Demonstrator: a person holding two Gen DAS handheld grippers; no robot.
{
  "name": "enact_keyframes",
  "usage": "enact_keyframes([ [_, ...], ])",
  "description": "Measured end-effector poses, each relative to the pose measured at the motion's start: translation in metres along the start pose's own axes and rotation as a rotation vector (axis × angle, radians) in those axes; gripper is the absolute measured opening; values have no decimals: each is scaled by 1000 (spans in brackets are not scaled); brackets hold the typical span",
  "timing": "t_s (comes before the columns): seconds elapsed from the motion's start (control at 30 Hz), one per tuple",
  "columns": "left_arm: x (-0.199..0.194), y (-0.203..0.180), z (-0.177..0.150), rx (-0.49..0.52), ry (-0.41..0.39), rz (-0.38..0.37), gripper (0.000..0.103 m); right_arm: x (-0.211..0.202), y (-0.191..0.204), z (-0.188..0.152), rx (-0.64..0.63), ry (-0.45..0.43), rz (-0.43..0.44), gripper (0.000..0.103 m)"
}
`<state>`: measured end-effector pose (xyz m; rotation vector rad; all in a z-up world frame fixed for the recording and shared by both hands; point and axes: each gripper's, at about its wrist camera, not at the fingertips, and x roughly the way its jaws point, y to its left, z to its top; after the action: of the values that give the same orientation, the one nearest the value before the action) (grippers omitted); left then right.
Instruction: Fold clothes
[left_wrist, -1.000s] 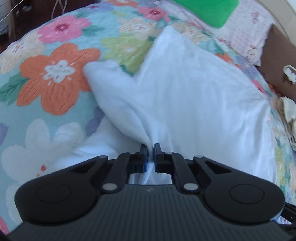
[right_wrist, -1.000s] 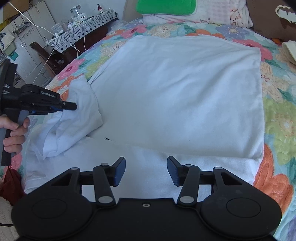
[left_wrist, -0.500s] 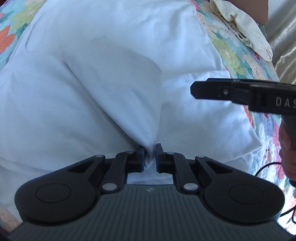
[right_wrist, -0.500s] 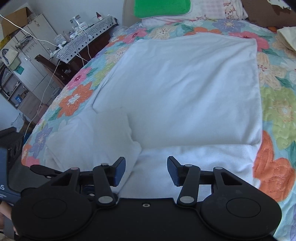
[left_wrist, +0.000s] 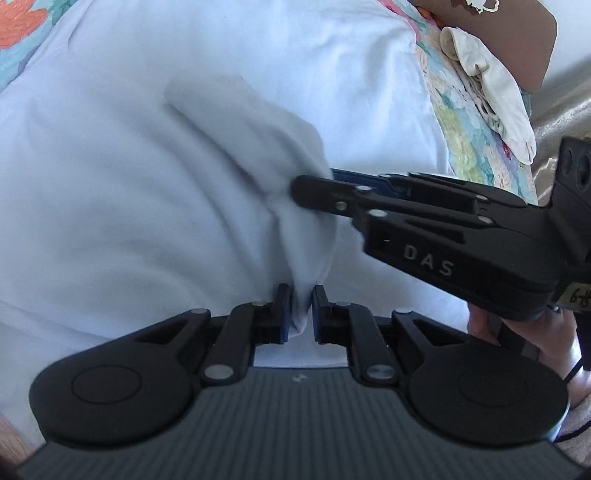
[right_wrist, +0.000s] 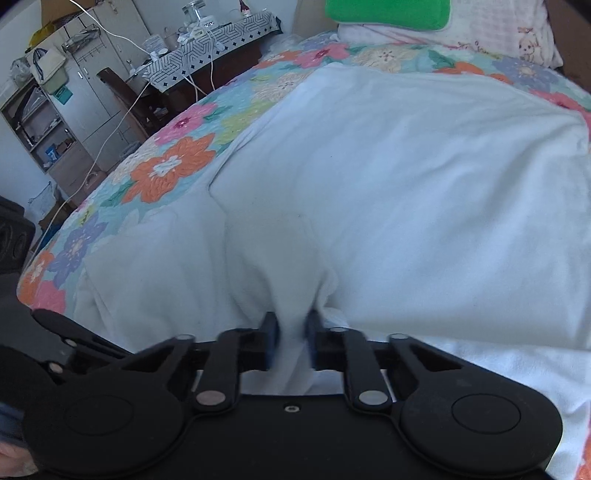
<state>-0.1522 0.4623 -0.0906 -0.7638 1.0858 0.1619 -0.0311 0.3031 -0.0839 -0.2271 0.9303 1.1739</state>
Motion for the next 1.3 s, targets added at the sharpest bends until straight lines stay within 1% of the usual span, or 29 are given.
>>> enact_keyframes([
  [0.07,-6,3,3,-13,-6,-24,14,-22,0,-6,-15,-68,-17,13],
  [0.17,-19,-3,3,39,-30,-54,23,-55,7,-18,-25,-138,-56,13],
  [0.2,-22,-5,3,51,-48,-44,33,-65,9,-23,-34,-163,-69,13],
  [0.23,-25,-7,4,62,-66,-30,41,-70,9,-28,-49,-167,-94,13],
  [0.27,-28,-9,4,73,-84,-17,42,-75,10,-32,-66,-164,-123,13],
  [0.33,-28,-6,7,68,-94,27,43,-78,6,-40,-86,-137,-197,13],
  [0.37,-28,-5,8,64,-97,49,43,-77,1,-43,-74,-121,-216,13],
  [0.4,-27,-2,9,47,-98,55,43,-76,-5,-45,-55,-104,-231,13],
  [0.47,-26,6,12,10,-115,47,43,-76,-16,-49,-14,-79,-248,14],
  [0.53,-23,2,17,29,-144,21,52,-78,-23,-50,30,-80,-238,14],
  [0.6,-16,-6,23,46,-166,-20,58,-80,-26,-49,68,-93,-218,18],
  [0.63,-11,-10,27,51,-174,-40,62,-81,-28,-49,87,-100,-208,22],
  [0.67,-4,-14,29,55,-176,-50,63,-82,-29,-49,106,-106,-198,28],
  [0.7,4,-18,31,59,-177,-58,63,-83,-30,-49,113,-110,-202,31],
  [0.73,11,-22,32,71,-174,-59,60,-83,-31,-48,117,-112,-209,35],
  [0.77,16,-28,30,97,-175,-70,58,-85,-32,-48,118,-113,-221,38],
  [0.83,23,-38,26,154,-179,-94,28,-89,-36,-50,124,-116,-241,38],
  [0.9,17,-50,19,194,-174,-125,27,-96,-42,-53,136,-122,-258,38],
  [0.93,12,-59,13,230,-175,-126,27,-100,-46,-54,145,-125,-272,41],
  [0.97,6,-70,6,288,-188,-120,27,-104,-51,-55,153,-128,-292,48],
  [1.0,1,-83,-2,354,-205,-107,27,-108,-56,-56,162,-130,-313,51],
  [1.03,-1,-96,-12,427,-218,-86,27,-111,-62,-57,170,-132,-334,52],
  [1.07,2,-108,-20,494,-203,-67,29,-115,-68,-58,188,-132,-346,52],
  [1.1,5,-120,-29,561,-184,-49,35,-119,-74,-59,208,-132,-355,52],
  [1.13,12,-130,-37,610,-131,-37,47,-122,-80,-60,228,-131,-364,52],
  [1.17,21,-136,-43,634,-68,-33,52,-125,-85,-61,253,-134,-355,52],
  [1.2,26,-139,-48,639,-28,-30,58,-129,-89,-62,280,-138,-341,52],
  [1.23,30,-142,-53,646,-6,-22,61,-131,-92,-62,307,-142,-320,52],
  [1.3,31,-142,-61,680,17,4,63,-133,-94,-62,336,-147,-282,52],
])
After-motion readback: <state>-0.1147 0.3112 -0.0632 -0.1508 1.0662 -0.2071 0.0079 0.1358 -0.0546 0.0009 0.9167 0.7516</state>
